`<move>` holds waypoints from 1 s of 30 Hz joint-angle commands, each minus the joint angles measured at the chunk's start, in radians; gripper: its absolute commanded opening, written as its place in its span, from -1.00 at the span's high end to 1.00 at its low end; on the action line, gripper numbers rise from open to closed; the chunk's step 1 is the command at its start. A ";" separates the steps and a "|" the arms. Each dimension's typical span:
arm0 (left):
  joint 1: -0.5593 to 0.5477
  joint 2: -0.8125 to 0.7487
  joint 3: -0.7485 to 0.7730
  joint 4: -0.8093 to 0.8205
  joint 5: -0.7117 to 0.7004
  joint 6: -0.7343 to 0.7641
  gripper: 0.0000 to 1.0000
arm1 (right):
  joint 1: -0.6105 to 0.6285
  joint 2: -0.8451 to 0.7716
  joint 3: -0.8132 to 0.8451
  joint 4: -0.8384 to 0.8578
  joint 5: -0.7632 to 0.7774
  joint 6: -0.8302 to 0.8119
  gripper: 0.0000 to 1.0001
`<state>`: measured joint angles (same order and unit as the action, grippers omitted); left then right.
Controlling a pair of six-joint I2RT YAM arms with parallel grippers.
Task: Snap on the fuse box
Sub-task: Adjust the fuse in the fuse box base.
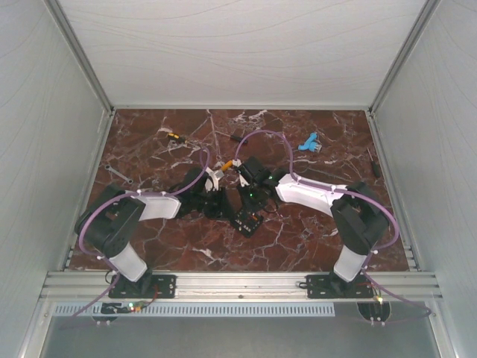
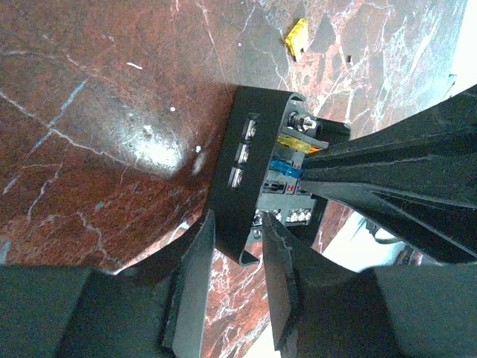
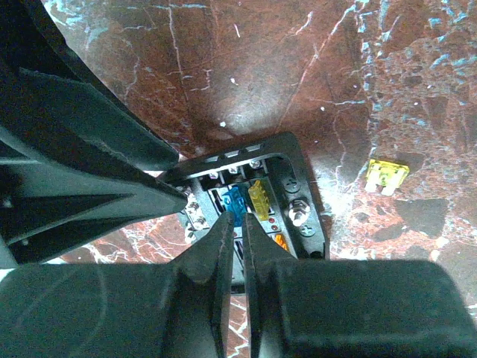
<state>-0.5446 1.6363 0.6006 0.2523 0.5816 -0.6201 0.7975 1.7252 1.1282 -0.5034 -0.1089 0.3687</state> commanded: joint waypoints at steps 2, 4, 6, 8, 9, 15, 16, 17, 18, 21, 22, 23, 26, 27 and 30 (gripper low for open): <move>-0.008 0.009 0.028 0.005 -0.007 0.013 0.38 | 0.003 0.018 0.008 -0.020 0.016 0.009 0.91; -0.008 0.008 0.025 0.005 -0.011 0.012 0.42 | 0.003 0.020 -0.001 -0.033 0.020 0.007 0.94; -0.008 0.009 0.024 0.004 -0.015 0.011 0.44 | 0.003 0.022 -0.011 -0.043 0.034 0.004 0.98; -0.008 0.008 0.022 0.004 -0.019 0.011 0.46 | 0.001 0.025 -0.024 -0.051 0.046 0.006 1.00; -0.007 0.007 0.020 0.005 -0.020 0.010 0.47 | 0.000 0.028 -0.030 -0.054 0.050 0.006 1.00; -0.008 0.003 0.009 0.004 -0.032 0.010 0.49 | -0.006 0.044 -0.055 -0.074 0.082 0.001 1.00; -0.008 0.002 0.008 0.004 -0.034 0.009 0.49 | -0.006 0.047 -0.057 -0.084 0.090 -0.001 1.00; -0.008 0.002 0.008 0.004 -0.034 0.009 0.49 | -0.006 0.048 -0.059 -0.094 0.098 -0.002 1.00; -0.007 0.000 0.009 0.001 -0.035 0.010 0.49 | -0.006 0.046 -0.063 -0.105 0.109 -0.003 1.00; -0.008 -0.002 0.006 0.003 -0.036 0.010 0.49 | -0.017 0.039 -0.082 -0.122 0.131 -0.006 1.00; -0.008 -0.002 0.005 0.005 -0.035 0.009 0.49 | -0.019 0.037 -0.088 -0.124 0.132 -0.008 1.00; -0.008 0.000 0.005 0.006 -0.035 0.010 0.49 | -0.022 0.039 -0.091 -0.127 0.136 -0.009 1.00; -0.007 0.005 0.005 0.008 -0.030 0.009 0.50 | -0.023 0.054 -0.093 -0.142 0.164 -0.012 1.00; -0.007 0.004 0.005 0.008 -0.030 0.009 0.50 | -0.023 0.062 -0.093 -0.147 0.173 -0.013 1.00; -0.005 0.005 0.003 0.007 -0.029 0.011 0.50 | -0.027 0.072 -0.091 -0.158 0.201 -0.019 1.00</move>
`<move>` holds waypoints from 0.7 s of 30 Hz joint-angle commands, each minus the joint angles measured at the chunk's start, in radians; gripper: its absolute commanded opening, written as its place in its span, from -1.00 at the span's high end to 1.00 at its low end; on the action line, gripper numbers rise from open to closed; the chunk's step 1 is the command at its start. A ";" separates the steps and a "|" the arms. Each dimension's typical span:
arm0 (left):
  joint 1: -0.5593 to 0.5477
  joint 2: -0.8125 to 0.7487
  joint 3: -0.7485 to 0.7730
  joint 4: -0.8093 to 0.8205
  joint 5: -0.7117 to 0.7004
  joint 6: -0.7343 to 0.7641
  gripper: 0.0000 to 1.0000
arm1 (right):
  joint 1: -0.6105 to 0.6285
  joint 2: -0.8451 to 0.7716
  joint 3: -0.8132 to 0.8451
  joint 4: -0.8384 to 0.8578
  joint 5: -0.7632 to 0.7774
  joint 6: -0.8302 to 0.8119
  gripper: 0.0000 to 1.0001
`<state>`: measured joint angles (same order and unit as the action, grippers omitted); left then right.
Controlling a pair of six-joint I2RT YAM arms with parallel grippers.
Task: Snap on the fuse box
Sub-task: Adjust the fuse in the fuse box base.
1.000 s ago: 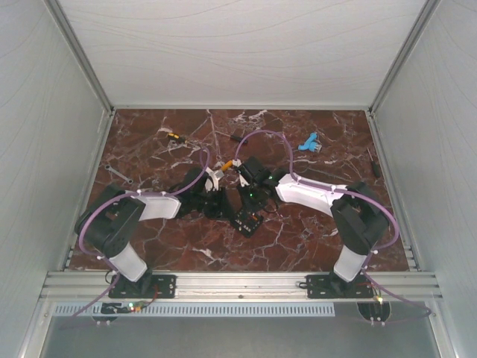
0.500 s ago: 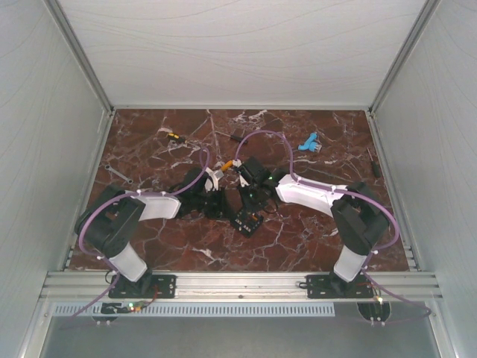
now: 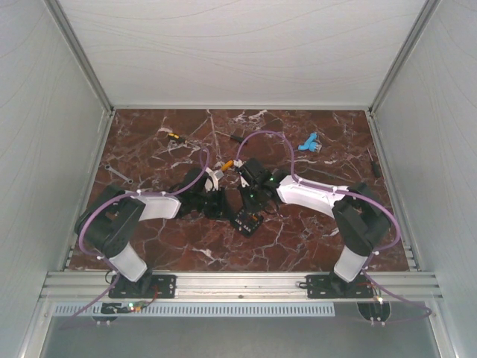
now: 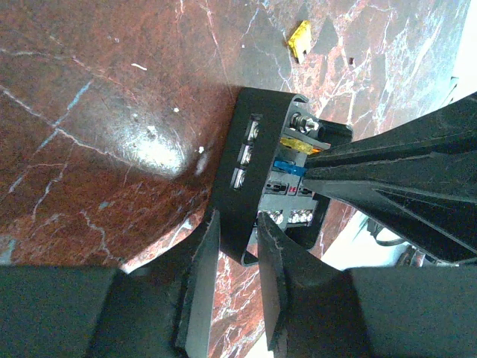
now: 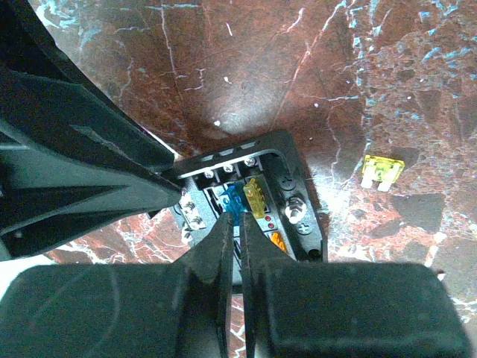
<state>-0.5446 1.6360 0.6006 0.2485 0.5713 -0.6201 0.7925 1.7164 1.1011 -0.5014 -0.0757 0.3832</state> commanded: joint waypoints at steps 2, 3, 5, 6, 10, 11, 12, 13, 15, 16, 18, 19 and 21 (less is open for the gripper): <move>-0.006 0.004 0.005 0.012 -0.018 0.010 0.50 | -0.020 0.084 -0.062 -0.160 0.164 -0.037 1.00; -0.006 0.006 0.005 0.013 -0.016 0.011 0.50 | -0.019 0.088 -0.060 -0.160 0.164 -0.037 1.00; -0.006 0.005 0.004 0.014 -0.012 0.011 0.50 | -0.020 0.103 -0.057 -0.169 0.178 -0.039 1.00; -0.006 0.004 0.003 0.015 -0.013 0.011 0.50 | -0.019 0.110 -0.057 -0.176 0.197 -0.039 1.00; -0.005 -0.001 -0.002 0.017 -0.012 0.013 0.50 | -0.022 0.117 -0.063 -0.192 0.205 -0.048 1.00; -0.003 -0.001 -0.002 0.017 -0.011 0.013 0.50 | -0.023 0.120 -0.063 -0.197 0.203 -0.050 1.00; -0.003 0.000 -0.002 0.018 -0.009 0.013 0.50 | -0.023 0.125 -0.064 -0.200 0.204 -0.049 1.00; -0.002 0.000 -0.002 0.020 -0.008 0.014 0.50 | -0.022 0.131 -0.065 -0.204 0.205 -0.052 1.00; -0.002 0.001 -0.005 0.024 -0.004 0.014 0.50 | -0.022 0.148 -0.066 -0.215 0.211 -0.053 1.00; 0.000 0.002 -0.005 0.026 -0.003 0.013 0.50 | -0.022 0.156 -0.066 -0.219 0.215 -0.053 1.00; 0.002 0.003 -0.007 0.031 0.002 0.014 0.50 | -0.022 0.165 -0.071 -0.223 0.221 -0.054 1.00; 0.002 0.003 -0.008 0.032 0.003 0.014 0.50 | -0.024 0.169 -0.073 -0.227 0.227 -0.049 1.00; 0.003 0.001 -0.011 0.035 0.003 0.016 0.49 | -0.026 0.174 -0.075 -0.236 0.245 -0.046 1.00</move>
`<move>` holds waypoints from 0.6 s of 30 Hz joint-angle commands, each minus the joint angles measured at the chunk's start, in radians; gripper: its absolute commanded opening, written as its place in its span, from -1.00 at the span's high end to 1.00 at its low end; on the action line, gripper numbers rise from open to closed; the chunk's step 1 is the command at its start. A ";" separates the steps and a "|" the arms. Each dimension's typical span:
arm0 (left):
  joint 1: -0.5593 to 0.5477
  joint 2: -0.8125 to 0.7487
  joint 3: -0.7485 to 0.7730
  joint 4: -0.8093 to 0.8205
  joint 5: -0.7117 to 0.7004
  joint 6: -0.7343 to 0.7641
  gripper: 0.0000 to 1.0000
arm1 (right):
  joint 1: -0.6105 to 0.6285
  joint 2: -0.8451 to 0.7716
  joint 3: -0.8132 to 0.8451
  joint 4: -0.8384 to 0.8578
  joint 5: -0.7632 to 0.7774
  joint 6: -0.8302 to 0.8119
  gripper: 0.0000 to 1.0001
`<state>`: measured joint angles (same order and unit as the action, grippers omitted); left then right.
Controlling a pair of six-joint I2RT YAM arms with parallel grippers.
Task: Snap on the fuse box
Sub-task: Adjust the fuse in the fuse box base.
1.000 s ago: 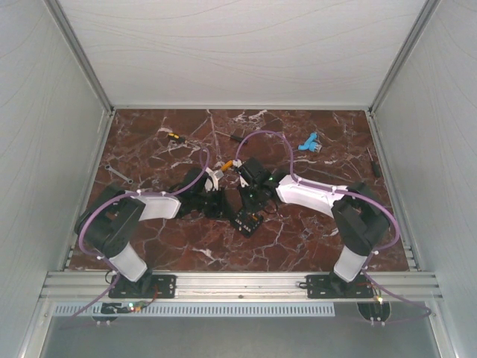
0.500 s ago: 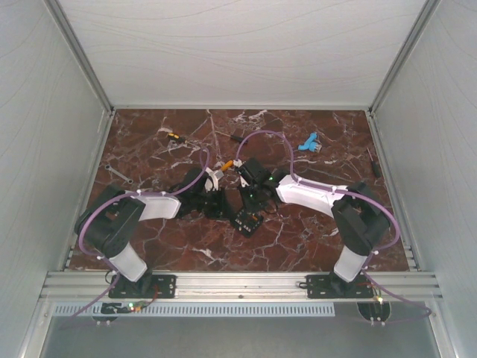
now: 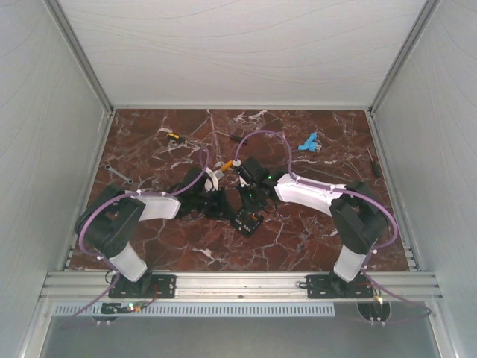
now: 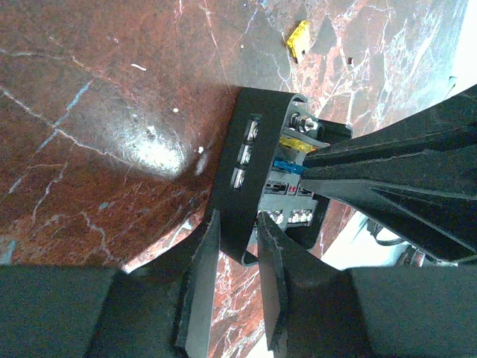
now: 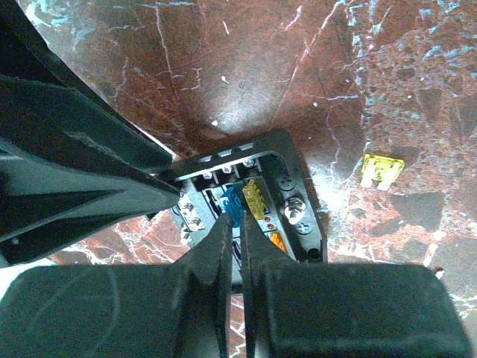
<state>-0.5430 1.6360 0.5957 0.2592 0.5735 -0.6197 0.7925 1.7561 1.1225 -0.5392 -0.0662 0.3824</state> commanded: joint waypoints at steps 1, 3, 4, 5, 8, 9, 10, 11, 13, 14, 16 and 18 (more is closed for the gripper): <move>0.002 -0.001 -0.008 0.027 0.000 0.015 0.49 | -0.025 0.137 -0.098 -0.201 0.234 -0.044 1.00; 0.002 -0.004 -0.011 0.033 0.002 0.015 0.48 | -0.024 0.137 -0.099 -0.206 0.234 -0.043 1.00; 0.002 -0.007 -0.014 0.036 0.002 0.015 0.48 | -0.024 0.134 -0.099 -0.207 0.235 -0.041 1.00; 0.002 -0.010 -0.017 0.039 0.002 0.014 0.47 | -0.024 0.128 -0.099 -0.208 0.232 -0.043 1.00; 0.002 -0.017 -0.023 0.053 0.009 0.011 0.44 | 0.005 0.086 -0.080 -0.199 0.225 -0.066 1.00; 0.002 -0.019 -0.026 0.063 0.015 0.009 0.43 | 0.020 0.075 -0.063 -0.199 0.224 -0.075 1.00; 0.002 -0.021 -0.028 0.071 0.022 0.006 0.43 | 0.038 0.068 -0.042 -0.199 0.220 -0.084 1.00; 0.003 -0.024 -0.028 0.078 0.029 0.004 0.42 | 0.056 0.065 -0.019 -0.200 0.214 -0.094 1.00; 0.002 -0.033 -0.032 0.094 0.037 -0.002 0.40 | 0.090 0.065 0.030 -0.201 0.202 -0.113 1.00; 0.003 -0.041 -0.035 0.100 0.040 -0.006 0.38 | 0.104 0.064 0.054 -0.201 0.195 -0.120 1.00; 0.003 -0.058 -0.039 0.104 0.043 -0.008 0.32 | 0.128 0.058 0.102 -0.202 0.185 -0.130 0.98; 0.003 -0.077 -0.047 0.108 0.044 -0.010 0.26 | 0.143 0.047 0.148 -0.203 0.187 -0.138 0.93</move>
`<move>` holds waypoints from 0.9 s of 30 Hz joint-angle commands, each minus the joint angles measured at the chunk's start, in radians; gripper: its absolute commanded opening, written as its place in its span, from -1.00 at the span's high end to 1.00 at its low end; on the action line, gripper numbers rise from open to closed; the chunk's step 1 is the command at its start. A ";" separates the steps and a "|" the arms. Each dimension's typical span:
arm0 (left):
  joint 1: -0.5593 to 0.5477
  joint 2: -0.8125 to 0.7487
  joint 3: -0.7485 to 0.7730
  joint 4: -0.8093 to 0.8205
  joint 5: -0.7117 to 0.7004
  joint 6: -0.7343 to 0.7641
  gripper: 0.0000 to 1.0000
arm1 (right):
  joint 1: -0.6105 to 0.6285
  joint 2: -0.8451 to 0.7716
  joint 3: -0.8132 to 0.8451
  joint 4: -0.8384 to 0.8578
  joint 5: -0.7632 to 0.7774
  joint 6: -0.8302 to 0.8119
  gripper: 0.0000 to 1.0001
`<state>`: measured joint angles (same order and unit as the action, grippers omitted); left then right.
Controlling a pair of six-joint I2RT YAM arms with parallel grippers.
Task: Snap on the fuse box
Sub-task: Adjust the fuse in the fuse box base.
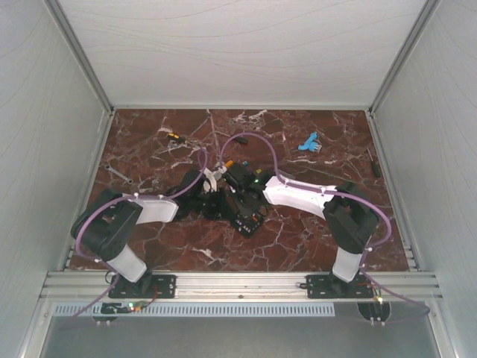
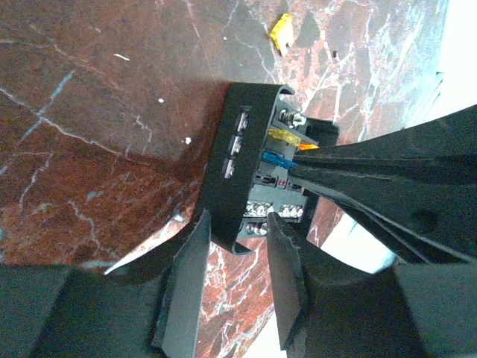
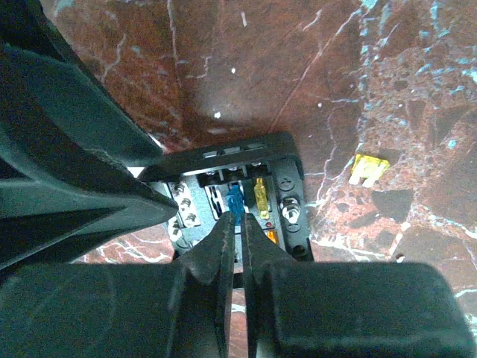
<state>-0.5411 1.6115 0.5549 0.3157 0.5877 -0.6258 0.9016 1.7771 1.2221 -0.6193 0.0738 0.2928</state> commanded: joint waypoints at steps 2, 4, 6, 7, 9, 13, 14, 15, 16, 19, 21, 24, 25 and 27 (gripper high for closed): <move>0.006 -0.075 -0.020 0.055 0.029 -0.007 0.21 | 0.044 0.005 0.079 -0.119 0.033 -0.061 0.90; 0.020 -0.096 -0.041 0.064 0.034 -0.014 0.19 | 0.046 -0.018 0.094 -0.112 0.011 -0.077 0.83; 0.035 -0.116 -0.067 0.076 0.035 -0.020 0.18 | 0.046 -0.038 0.096 -0.101 0.001 -0.091 0.76; 0.042 -0.124 -0.077 0.082 0.035 -0.023 0.17 | 0.046 -0.045 0.093 -0.093 -0.002 -0.098 0.74; 0.049 -0.136 -0.090 0.088 0.037 -0.027 0.16 | 0.046 -0.048 0.087 -0.081 -0.027 -0.112 0.70; 0.055 -0.122 -0.116 0.136 0.064 -0.055 0.15 | 0.045 -0.031 0.077 -0.057 -0.034 -0.120 0.64; 0.056 -0.112 -0.120 0.154 0.077 -0.063 0.14 | 0.045 -0.024 0.077 -0.056 -0.023 -0.121 0.63; 0.058 -0.101 -0.121 0.171 0.087 -0.072 0.14 | 0.044 -0.016 0.078 -0.055 -0.014 -0.121 0.63; 0.058 -0.089 -0.121 0.186 0.098 -0.079 0.14 | 0.043 -0.007 0.079 -0.054 -0.009 -0.121 0.63; 0.057 -0.058 -0.121 0.227 0.124 -0.099 0.15 | 0.040 0.004 0.085 -0.049 0.004 -0.122 0.62; 0.058 -0.047 -0.121 0.233 0.123 -0.102 0.15 | 0.035 0.003 0.082 -0.038 0.004 -0.122 0.62; 0.057 -0.040 -0.119 0.230 0.116 -0.100 0.15 | 0.023 0.014 0.083 -0.040 0.009 -0.115 0.62; 0.057 -0.039 -0.118 0.226 0.111 -0.098 0.15 | 0.020 0.018 0.083 -0.040 0.008 -0.115 0.63; 0.056 -0.034 -0.116 0.216 0.098 -0.093 0.16 | 0.018 0.025 0.084 -0.040 0.008 -0.115 0.64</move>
<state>-0.4866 1.5627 0.4263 0.4789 0.6823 -0.7151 0.9325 1.7760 1.2900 -0.6785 0.0654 0.1875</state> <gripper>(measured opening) 0.426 0.186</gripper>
